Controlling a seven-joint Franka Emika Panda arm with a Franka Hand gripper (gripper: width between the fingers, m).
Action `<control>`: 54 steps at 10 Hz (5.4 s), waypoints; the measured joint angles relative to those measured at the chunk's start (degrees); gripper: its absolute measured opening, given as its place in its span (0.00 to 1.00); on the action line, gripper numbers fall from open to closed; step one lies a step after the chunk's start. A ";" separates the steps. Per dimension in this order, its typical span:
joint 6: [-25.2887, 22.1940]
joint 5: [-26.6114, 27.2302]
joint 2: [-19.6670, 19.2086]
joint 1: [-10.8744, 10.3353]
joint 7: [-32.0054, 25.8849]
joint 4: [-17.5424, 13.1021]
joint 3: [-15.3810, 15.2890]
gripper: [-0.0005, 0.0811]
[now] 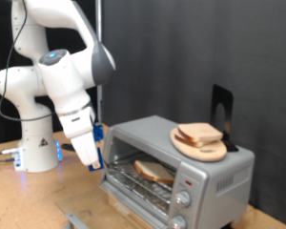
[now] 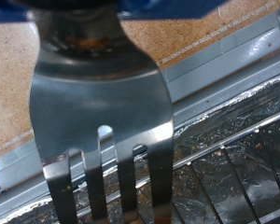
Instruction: Make a piece of toast with the oven
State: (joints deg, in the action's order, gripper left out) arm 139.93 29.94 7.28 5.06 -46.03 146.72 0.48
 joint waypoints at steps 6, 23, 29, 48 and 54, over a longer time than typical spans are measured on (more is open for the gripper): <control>-7.73 0.54 0.94 1.11 0.09 0.15 2.27 0.60; -26.96 13.87 12.44 5.62 -9.26 -1.23 15.26 0.60; -19.29 22.67 12.86 -1.43 -11.21 -1.88 6.63 0.60; -3.87 30.19 9.63 -9.19 -0.47 2.02 -13.81 0.60; 1.37 30.50 8.45 -9.29 -1.25 3.20 -14.08 0.97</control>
State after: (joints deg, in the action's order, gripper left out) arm 141.30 60.45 15.74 -4.22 -47.28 149.92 -13.60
